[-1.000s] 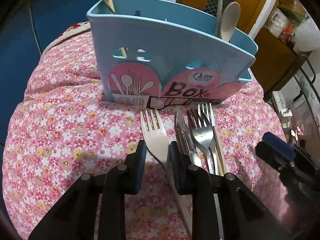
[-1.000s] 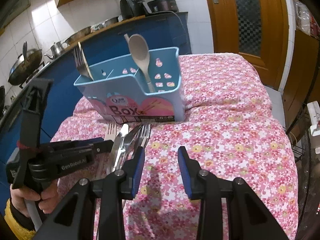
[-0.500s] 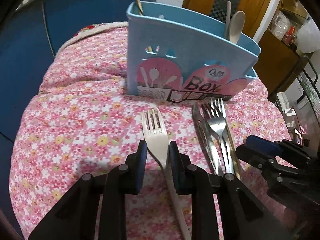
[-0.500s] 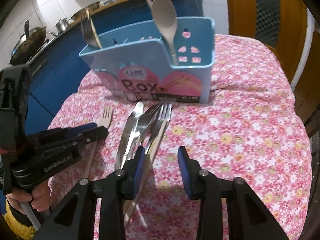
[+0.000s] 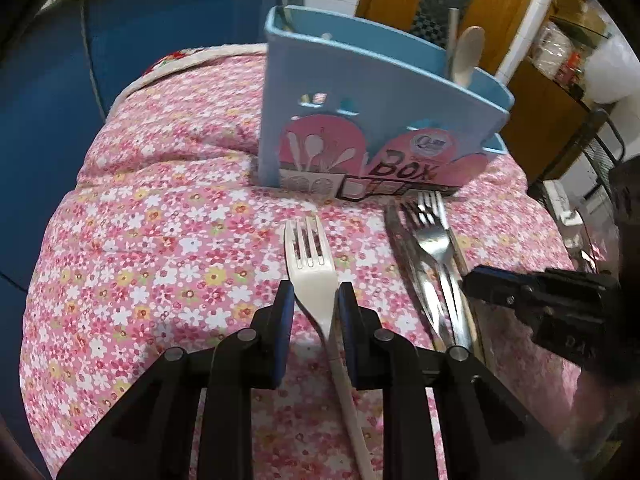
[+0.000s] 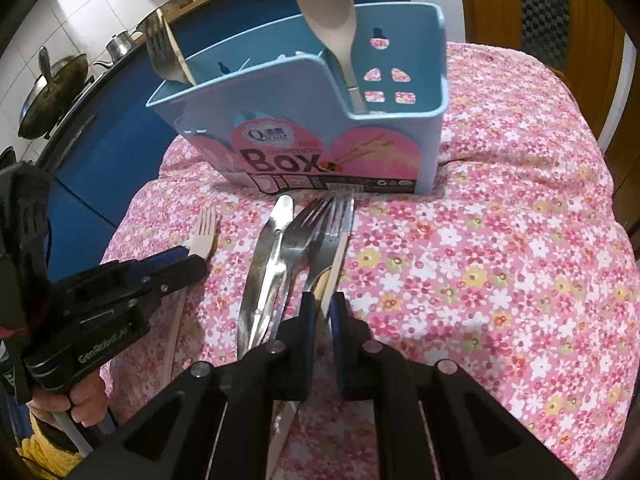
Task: Organize utensils
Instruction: 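Grasp the white plastic fork with the left tool while the right tool grasps a wooden chopstick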
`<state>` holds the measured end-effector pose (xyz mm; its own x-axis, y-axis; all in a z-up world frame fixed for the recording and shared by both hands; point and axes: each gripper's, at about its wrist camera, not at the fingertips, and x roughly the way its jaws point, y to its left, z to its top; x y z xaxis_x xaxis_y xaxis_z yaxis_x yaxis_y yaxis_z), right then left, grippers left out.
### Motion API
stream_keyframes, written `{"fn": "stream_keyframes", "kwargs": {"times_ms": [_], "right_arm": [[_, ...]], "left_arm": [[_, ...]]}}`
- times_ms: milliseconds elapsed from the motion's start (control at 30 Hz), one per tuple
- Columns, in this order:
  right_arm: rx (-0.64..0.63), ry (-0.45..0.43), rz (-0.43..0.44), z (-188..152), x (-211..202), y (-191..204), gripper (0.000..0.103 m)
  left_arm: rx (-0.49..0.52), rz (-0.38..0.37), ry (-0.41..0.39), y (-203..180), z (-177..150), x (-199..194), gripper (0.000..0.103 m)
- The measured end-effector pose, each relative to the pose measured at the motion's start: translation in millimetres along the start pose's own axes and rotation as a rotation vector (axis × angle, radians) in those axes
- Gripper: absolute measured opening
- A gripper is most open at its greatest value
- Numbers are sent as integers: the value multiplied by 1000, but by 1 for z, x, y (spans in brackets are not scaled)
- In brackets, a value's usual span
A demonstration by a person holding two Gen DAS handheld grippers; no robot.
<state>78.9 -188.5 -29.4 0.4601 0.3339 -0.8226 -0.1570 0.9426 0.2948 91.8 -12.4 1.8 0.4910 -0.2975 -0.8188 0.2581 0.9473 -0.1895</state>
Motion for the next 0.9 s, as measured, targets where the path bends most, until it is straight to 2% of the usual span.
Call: {"fn": "stream_keyframes", "kwargs": {"times_ms": [200,367,433,500,733,767,900], "right_arm": [[-19,11,-56,-2,-5,-7,8],[-42,33,-63,-1,-1,-8,9],[-52,36,-67,2,1,-7,9],[-53,39,-63,6,4,-5,9],[-44,45,-32,18,7,-9,9],[-51,42,-35,18,7,-8,9],[-38,19,-26,16,6,-8,8]], "left_arm": [[4,-46,27,0,2,4,22],[-13,-82,41,4,5,8,22],[-28,-138,58,3,8,12,22],[-34,-163,66,3,10,13,22],[18,-138,56,-12,12,18,18],[22,-132,53,-15,12,18,12],[16,-126,26,-22,11,15,6]]}}
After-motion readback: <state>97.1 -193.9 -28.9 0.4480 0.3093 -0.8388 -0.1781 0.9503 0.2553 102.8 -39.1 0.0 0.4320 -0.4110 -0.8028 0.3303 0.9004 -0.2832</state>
